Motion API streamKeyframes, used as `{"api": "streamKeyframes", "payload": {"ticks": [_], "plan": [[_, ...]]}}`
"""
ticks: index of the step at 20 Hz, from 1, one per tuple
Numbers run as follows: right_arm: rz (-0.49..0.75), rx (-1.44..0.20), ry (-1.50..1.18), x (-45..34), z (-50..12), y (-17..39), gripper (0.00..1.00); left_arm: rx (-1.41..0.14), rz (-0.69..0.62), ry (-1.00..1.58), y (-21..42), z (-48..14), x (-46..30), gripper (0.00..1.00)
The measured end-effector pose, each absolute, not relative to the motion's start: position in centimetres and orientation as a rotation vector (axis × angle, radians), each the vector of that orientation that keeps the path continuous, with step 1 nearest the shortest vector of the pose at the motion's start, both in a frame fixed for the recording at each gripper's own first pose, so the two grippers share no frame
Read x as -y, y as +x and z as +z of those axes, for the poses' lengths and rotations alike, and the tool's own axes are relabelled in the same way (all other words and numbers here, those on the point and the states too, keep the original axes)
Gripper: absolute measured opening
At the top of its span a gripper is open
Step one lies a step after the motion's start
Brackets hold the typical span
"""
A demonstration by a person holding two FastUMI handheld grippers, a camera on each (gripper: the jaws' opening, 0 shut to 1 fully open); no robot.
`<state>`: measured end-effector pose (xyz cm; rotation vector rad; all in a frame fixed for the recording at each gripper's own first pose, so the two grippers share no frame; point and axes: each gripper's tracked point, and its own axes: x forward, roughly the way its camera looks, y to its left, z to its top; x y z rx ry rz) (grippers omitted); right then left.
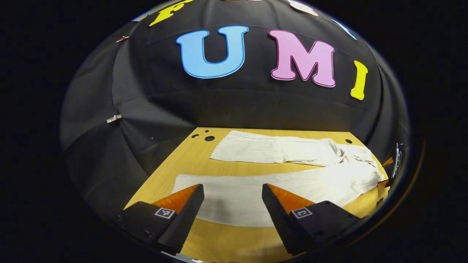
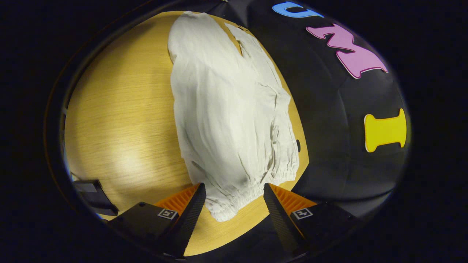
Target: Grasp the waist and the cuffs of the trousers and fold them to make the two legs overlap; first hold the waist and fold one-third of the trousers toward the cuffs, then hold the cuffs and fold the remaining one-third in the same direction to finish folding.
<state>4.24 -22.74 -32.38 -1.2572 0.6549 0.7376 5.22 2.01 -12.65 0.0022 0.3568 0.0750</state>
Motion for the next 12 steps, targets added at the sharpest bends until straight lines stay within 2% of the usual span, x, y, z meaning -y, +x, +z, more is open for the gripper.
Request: {"api": "streamKeyframes", "payload": {"ticks": [1, 2, 3, 6, 11, 12], "plan": [[0.753, -0.632, -1.269, 22.3, -32.4, 4.3, 0.97, -0.362, 0.075, 0.007, 5.1, -12.7, -2.0, 1.0], [0.759, -0.62, -1.28, 22.2, -32.4, 4.4, 0.93, -0.366, 0.078, 0.013, 5.0, -12.7, -1.9, 0.99], [0.765, -0.617, -1.281, 22.3, -32.4, 4.3, 0.96, -0.371, 0.078, 0.016, 4.9, -12.9, -1.7, 1.0], [0.774, -0.639, -1.251, 23.0, -32.3, 4.0, 0.98, -0.378, 0.08, 0.025, 4.3, -12.6, -1.1, 0.99], [0.785, -0.653, -1.303, 24.7, -32.7, 3.7, 0.97, -0.386, 0.085, 0.008, 3.8, -12.5, -0.7, 1.0], [0.773, -0.643, -1.312, 24.5, -32.7, 4.2, 0.94, -0.388, 0.089, -0.001, 4.0, -12.6, -0.7, 1.0]]}}
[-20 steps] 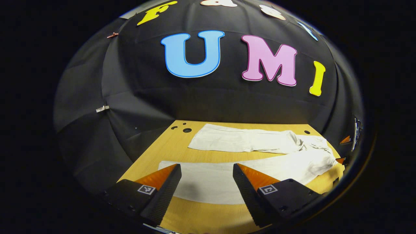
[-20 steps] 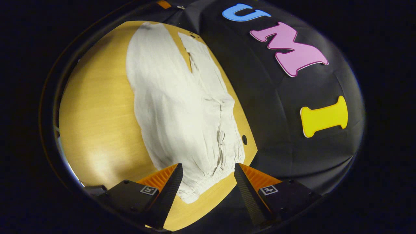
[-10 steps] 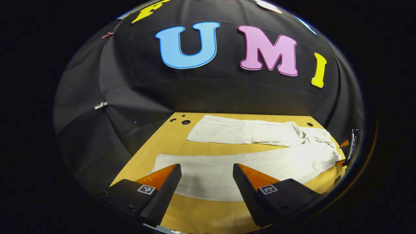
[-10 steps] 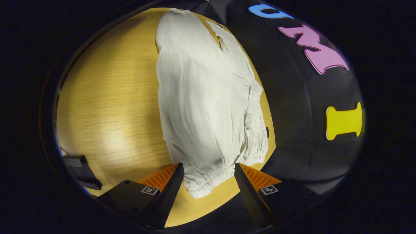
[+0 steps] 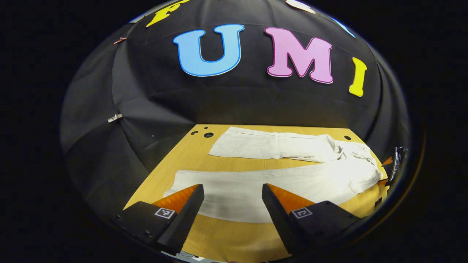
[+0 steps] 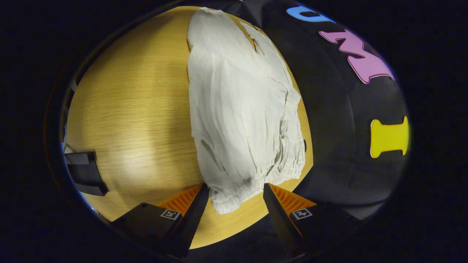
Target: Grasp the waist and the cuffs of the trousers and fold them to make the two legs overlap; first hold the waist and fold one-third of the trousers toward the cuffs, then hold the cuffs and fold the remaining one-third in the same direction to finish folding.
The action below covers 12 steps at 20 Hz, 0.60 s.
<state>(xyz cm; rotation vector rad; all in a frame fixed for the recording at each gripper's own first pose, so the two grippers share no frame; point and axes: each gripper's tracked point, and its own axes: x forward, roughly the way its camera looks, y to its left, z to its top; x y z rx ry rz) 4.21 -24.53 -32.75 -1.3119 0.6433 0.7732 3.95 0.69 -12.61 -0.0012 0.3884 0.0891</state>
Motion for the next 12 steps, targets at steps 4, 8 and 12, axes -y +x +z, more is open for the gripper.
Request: {"api": "streamKeyframes", "payload": {"ticks": [4, 8, 12], "plan": [[0.75, -0.591, -1.391, 23.8, -33.1, 5.8, 0.94, -0.395, 0.094, -0.04, 4.3, -13.0, -0.4, 0.99], [0.711, -0.59, -1.446, 23.7, -34.2, 7.5, 0.78, -0.401, 0.141, -0.019, 4.4, -14.2, -2.4, 0.99], [0.703, -0.662, -1.422, 24.0, -35.2, 7.2, 0.36, -0.473, 0.215, 0.133, 4.1, -17.7, -7.8, 0.98]]}}
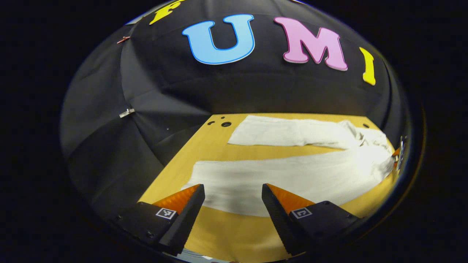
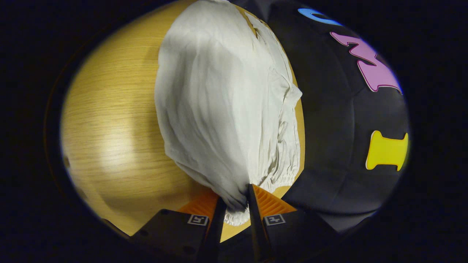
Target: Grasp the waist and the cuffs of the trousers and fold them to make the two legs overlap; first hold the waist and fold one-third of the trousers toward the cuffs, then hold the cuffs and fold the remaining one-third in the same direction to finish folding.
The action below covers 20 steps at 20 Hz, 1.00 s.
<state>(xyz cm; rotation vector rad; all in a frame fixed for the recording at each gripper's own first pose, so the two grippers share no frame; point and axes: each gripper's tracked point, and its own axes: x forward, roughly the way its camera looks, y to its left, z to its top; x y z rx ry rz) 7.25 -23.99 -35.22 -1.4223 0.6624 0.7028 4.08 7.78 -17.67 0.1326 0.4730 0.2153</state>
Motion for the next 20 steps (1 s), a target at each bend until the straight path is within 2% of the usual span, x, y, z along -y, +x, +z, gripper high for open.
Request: {"api": "streamKeyframes", "payload": {"ticks": [1, 2, 5, 7, 8, 10, 12, 13, 16, 20], "plan": [[0.694, -0.667, -1.431, 23.9, -35.4, 7.4, 0.36, -0.49, 0.217, 0.191, 4.1, -18.5, -9.1, 0.98], [0.691, -0.662, -1.436, 24.0, -35.6, 7.7, 0.26, -0.505, 0.212, 0.257, 4.0, -19.3, -10.1, 0.98], [0.676, -0.726, -1.372, 24.0, -35.5, 7.4, 0.15, -0.572, 0.178, 0.459, 3.2, -21.4, -14.5, 0.98], [0.655, -0.812, -1.229, 23.8, -35.3, 7.1, 0.13, -0.59, 0.175, 0.6, 3.0, -22.2, -17.6, 0.98], [0.651, -0.845, -1.175, 23.8, -35.4, 7.2, 0.09, -0.611, 0.179, 0.663, 3.0, -22.8, -19.1, 0.98], [0.694, -0.849, -1.188, 23.7, -35.5, 7.7, 0.09, -0.649, 0.148, 0.76, 2.3, -24.1, -20.8, 0.98], [0.729, -0.84, -1.238, 23.5, -35.3, 7.3, 0.09, -0.675, 0.057, 0.888, 1.9, -24.6, -20.8, 0.98], [0.725, -0.847, -1.241, 23.6, -35.5, 7.4, 0.06, -0.693, 0.001, 0.969, 2.0, -25.4, -21.0, 0.98], [0.722, -0.855, -1.254, 23.5, -35.4, 7.4, 0.06, -0.775, -0.11, 1.155, 3.4, -28.6, -22.3, 0.97], [0.728, -0.839, -1.312, 23.4, -35.4, 7.4, 0.06, -0.755, -0.235, 1.271, 5.6, -29.0, -21.1, 0.92]]}}
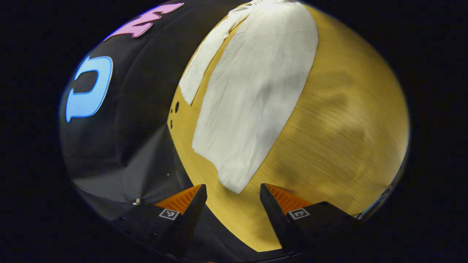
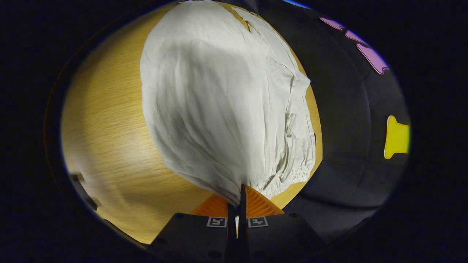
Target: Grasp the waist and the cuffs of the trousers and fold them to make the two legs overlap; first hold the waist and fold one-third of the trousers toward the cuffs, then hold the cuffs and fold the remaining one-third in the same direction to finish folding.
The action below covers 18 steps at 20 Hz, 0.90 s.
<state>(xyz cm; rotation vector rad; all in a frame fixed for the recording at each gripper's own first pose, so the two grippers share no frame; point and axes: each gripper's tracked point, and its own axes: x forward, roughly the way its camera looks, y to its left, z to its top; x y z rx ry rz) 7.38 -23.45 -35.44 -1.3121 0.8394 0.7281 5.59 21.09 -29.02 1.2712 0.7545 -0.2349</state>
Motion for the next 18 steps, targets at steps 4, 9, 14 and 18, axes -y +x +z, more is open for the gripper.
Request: {"api": "streamKeyframes", "payload": {"ticks": [4, 9, 14, 18], "plan": [[0.722, -0.847, -1.315, 23.4, -35.5, 7.3, 0.06, -0.697, -0.395, 1.454, 8.2, -29.2, -19.7, 0.75], [0.728, -0.836, -1.355, 23.4, -35.6, 7.2, 0.06, -0.76, -0.533, 1.475, 8.1, -29.8, -19.2, 0.47], [0.727, -0.836, -1.363, 23.4, -35.6, 7.2, 0.06, -0.831, -0.555, 1.413, 8.6, -30.5, -19.2, 0.17], [0.72, -0.818, -1.381, 23.4, -35.5, 7.2, 0.06, -0.807, -0.478, 1.42, 9.1, -30.2, -19.2, 0.05]]}}
